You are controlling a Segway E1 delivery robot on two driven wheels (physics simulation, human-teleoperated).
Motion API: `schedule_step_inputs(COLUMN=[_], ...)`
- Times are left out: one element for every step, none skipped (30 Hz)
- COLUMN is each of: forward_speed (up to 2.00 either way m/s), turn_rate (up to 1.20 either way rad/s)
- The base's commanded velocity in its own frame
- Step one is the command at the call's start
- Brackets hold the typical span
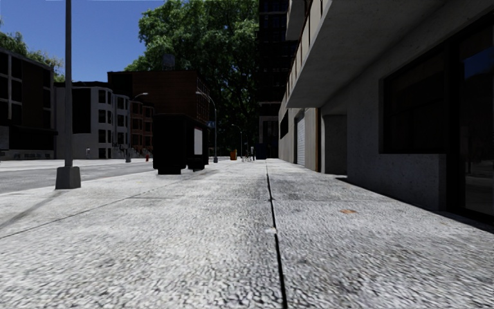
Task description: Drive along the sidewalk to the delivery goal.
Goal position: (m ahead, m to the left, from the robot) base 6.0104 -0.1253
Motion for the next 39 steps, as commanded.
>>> schedule_step_inputs(forward_speed=[2.00,2.00,2.00,2.00,2.00,2.00,2.00,2.00,2.00,2.00,2.00,2.00,2.00,2.00,2.00,2.00,2.00,2.00,2.00,2.00,2.00,2.00,2.00,2.00,2.00,2.00,2.00,2.00,2.00,2.00,2.00,2.00,2.00,2.00,2.00,2.00,2.00,2.00,2.00], turn_rate=[0.00,0.00,0.00,0.00,0.00,0.00,0.00,0.00,0.00,0.00,0.00,0.00,0.00,0.00,0.00,0.00,0.00,0.00,0.00,0.00,0.00,0.00,0.00,0.00,0.00,0.00,0.00,0.00,0.00,0.00,0.00,0.00,0.00,0.00,0.00,0.00,0.00,0.00,0.00])
